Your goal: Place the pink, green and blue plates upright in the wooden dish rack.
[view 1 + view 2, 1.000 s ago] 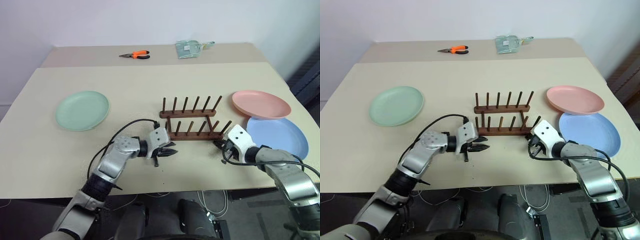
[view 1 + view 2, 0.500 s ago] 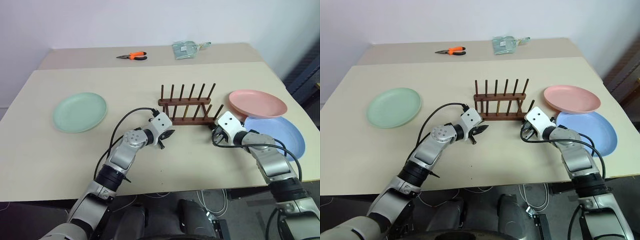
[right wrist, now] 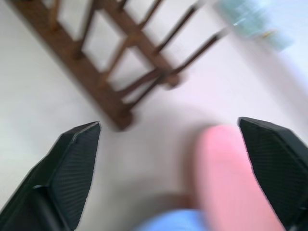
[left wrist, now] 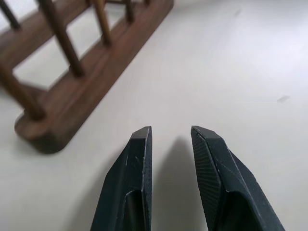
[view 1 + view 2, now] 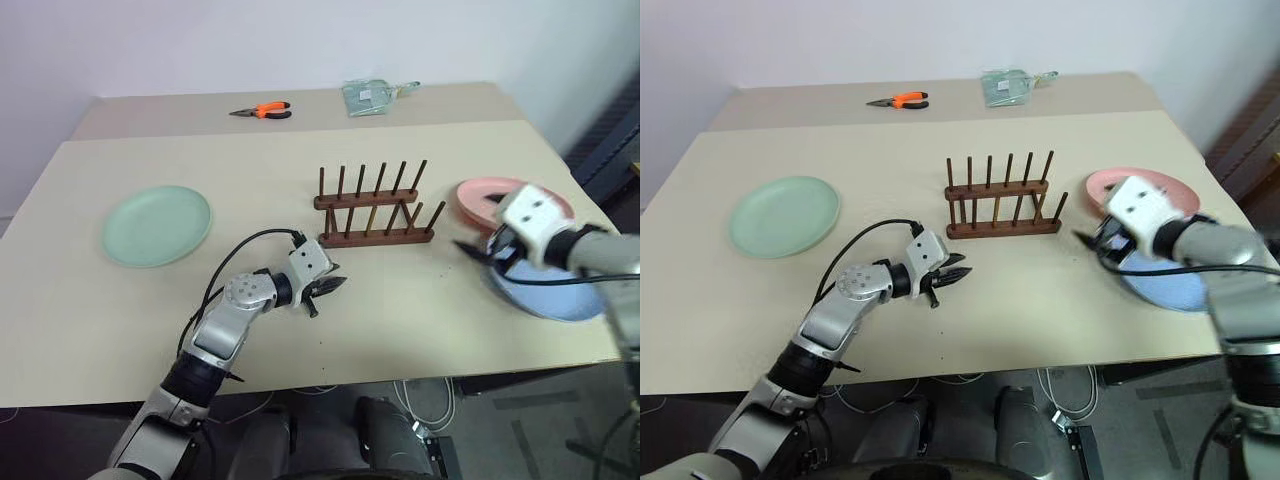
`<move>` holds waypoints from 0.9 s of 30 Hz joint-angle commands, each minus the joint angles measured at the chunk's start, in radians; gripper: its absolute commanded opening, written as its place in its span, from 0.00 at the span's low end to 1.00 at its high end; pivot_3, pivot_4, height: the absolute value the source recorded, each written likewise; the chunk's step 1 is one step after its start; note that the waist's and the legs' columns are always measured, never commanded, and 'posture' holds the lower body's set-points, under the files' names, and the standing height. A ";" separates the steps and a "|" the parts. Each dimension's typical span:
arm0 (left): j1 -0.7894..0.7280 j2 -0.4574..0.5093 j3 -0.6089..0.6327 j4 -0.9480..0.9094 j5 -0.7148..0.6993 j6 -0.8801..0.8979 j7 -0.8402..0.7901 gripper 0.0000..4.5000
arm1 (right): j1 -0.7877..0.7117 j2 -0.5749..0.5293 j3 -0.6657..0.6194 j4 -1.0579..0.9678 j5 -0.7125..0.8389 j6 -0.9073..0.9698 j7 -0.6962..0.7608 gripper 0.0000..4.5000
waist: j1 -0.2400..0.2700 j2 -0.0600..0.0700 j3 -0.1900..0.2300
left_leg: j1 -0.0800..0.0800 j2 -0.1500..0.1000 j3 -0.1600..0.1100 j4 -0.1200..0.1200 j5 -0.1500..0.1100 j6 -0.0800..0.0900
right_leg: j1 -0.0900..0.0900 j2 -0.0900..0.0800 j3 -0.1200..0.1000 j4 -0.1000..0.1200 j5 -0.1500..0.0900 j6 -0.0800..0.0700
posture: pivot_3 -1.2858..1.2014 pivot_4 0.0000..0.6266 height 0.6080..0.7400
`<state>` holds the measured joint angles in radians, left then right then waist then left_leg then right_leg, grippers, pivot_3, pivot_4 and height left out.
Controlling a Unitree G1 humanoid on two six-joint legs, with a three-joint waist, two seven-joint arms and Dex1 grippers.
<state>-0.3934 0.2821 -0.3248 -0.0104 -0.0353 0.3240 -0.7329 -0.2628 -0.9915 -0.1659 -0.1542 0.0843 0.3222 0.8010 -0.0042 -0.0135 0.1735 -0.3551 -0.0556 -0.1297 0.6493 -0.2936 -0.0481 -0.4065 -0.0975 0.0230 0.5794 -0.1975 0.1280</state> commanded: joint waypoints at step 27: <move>-0.001 0.021 0.039 -0.146 -0.130 -0.009 -0.044 0.28 | -0.255 0.109 -0.069 0.132 0.315 -0.064 -0.146 0.00 | -0.015 0.002 0.001 | 0.000 0.000 0.003 -0.001 0.000 0.000 | -0.001 0.000 0.003 0.000 0.004 -0.002 | 0.52 0.24 1.00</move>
<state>-0.3867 0.3025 -0.3180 -0.1325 -0.1496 0.3343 -0.7800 -0.4650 -0.9051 -0.1325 0.1783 0.0962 0.0604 0.6237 -0.0194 -0.0116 0.1742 -0.3544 -0.0547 -0.1272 0.6479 -0.2936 -0.0479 -0.4079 -0.0970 0.0260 0.5799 -0.1929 0.1266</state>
